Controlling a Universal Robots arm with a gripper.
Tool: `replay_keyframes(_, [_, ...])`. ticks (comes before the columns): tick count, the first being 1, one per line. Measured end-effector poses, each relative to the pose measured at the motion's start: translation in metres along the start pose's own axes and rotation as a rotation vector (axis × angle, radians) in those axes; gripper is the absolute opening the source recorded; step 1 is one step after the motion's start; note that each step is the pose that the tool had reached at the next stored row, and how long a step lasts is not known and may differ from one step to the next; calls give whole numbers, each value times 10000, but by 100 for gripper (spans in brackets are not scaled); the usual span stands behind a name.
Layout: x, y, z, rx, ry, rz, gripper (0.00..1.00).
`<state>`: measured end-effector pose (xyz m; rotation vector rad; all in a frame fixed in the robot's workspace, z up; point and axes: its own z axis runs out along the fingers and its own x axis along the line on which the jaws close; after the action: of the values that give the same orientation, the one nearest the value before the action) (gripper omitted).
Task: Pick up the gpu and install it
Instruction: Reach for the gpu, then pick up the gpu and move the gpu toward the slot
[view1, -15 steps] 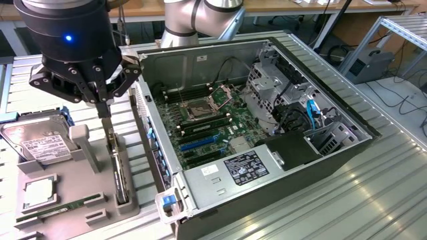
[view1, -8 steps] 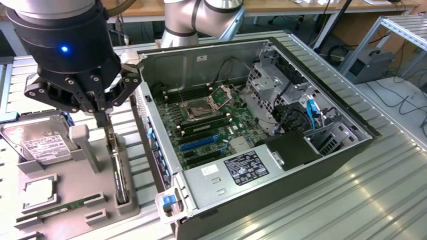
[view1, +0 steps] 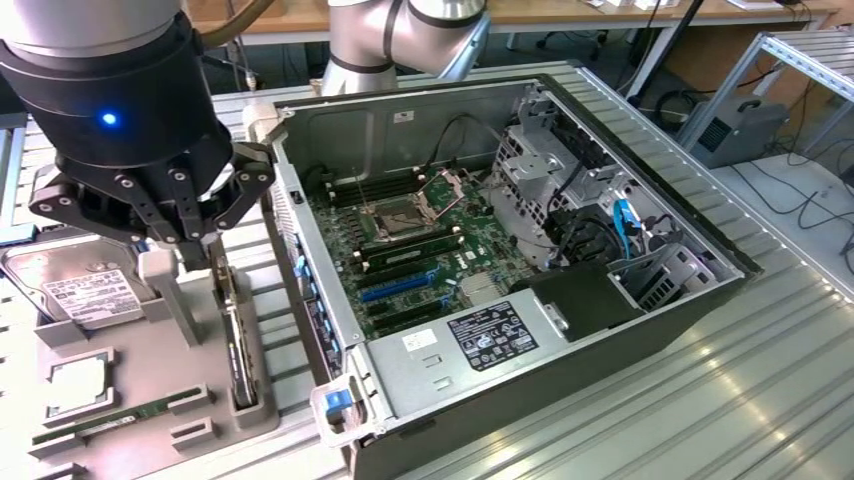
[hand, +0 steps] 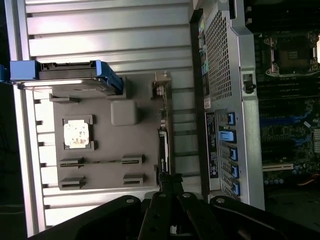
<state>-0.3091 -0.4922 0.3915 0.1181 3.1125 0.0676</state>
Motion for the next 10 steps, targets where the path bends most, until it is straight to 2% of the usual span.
replay_keyframes(10, [5, -12, -1, 0, 0, -1, 11])
